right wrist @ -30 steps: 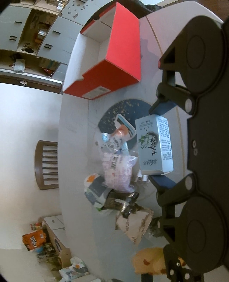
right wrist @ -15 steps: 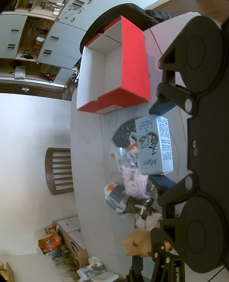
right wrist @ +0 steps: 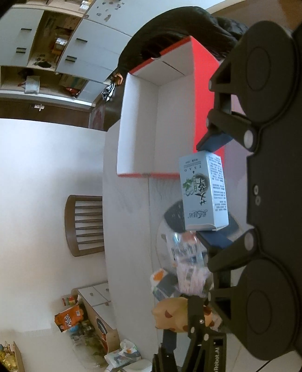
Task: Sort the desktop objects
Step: 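Lift the yellow toy with the left gripper while the right gripper grasps the white-blue milk carton, then carry both items into the red box and open both grippers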
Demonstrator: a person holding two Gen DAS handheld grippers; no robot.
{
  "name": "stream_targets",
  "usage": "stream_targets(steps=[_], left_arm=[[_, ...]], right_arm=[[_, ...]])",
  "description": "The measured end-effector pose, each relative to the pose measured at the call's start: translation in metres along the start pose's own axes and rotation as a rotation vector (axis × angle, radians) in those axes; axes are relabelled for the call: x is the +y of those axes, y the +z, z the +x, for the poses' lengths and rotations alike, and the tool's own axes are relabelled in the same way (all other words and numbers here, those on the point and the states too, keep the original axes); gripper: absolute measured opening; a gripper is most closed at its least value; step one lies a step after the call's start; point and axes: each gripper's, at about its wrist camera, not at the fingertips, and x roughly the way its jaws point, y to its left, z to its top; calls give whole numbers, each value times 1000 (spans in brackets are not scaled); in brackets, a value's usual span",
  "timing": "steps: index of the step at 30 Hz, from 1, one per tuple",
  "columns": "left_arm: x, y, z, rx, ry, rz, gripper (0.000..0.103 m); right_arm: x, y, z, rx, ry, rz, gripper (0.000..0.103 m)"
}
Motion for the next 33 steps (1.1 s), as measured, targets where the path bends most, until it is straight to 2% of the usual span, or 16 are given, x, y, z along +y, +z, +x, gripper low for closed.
stream_targets(steps=[12, 21, 28, 33], left_arm=[[-62, 55, 47, -9, 0, 65, 62], [-99, 87, 87, 8, 7, 135, 62], [-120, 106, 126, 44, 1, 196, 63], [-126, 117, 159, 102, -37, 229, 63]], right_arm=[[-76, 21, 22, -6, 25, -1, 71], [-123, 28, 42, -4, 8, 10, 71], [-150, 26, 57, 14, 5, 7, 71], [-161, 24, 72, 36, 4, -12, 71]])
